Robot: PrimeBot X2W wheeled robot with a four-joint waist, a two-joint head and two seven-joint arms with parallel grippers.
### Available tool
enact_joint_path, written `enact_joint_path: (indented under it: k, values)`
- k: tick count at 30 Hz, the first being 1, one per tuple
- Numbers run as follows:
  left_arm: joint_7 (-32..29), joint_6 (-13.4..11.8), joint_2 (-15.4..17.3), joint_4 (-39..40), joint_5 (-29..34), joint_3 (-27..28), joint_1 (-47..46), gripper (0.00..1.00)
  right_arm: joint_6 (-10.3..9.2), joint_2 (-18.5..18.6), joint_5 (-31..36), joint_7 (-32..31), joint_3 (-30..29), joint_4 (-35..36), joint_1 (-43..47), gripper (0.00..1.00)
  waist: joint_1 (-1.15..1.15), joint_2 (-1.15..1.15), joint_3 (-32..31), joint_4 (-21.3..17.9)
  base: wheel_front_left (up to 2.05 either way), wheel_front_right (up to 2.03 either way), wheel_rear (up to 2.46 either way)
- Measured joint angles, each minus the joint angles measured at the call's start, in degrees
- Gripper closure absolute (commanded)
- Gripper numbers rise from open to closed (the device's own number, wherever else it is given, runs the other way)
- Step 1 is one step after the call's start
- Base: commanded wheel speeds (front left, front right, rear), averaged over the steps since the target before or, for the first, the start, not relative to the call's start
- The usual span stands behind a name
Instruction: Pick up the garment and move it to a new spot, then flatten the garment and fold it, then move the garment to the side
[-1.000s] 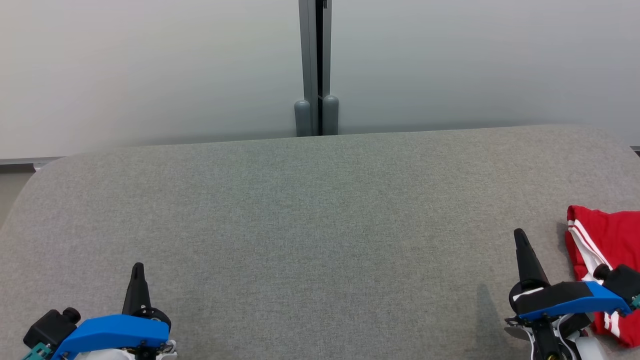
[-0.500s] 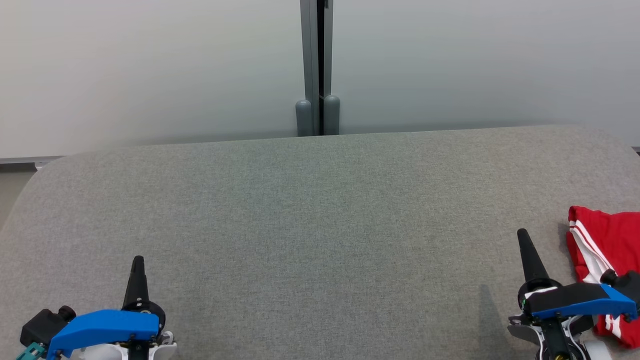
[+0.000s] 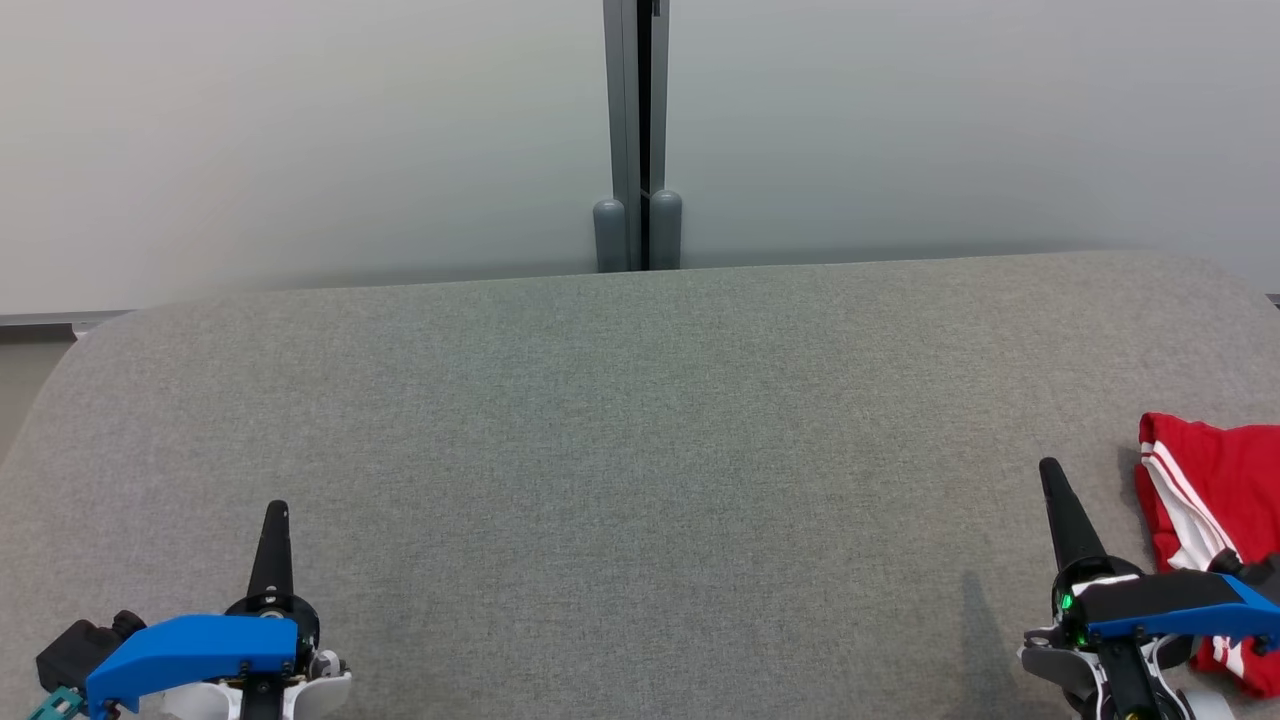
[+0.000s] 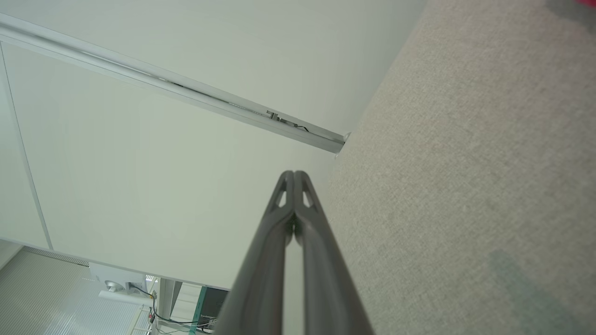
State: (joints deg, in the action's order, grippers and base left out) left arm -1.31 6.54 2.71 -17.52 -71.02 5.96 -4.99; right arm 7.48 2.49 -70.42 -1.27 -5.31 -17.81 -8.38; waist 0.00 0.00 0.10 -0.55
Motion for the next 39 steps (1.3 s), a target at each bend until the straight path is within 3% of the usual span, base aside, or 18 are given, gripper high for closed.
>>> enact_joint_path:
  k: [39]
  values:
    - [-4.6,0.6,0.1,2.9,-18.6,0.5,-0.8,1.0,0.0,0.2,-19.0,-4.6,-1.0,3.3,1.6,1.0,0.0,0.01,0.1,0.5,0.0,0.0,0.0]
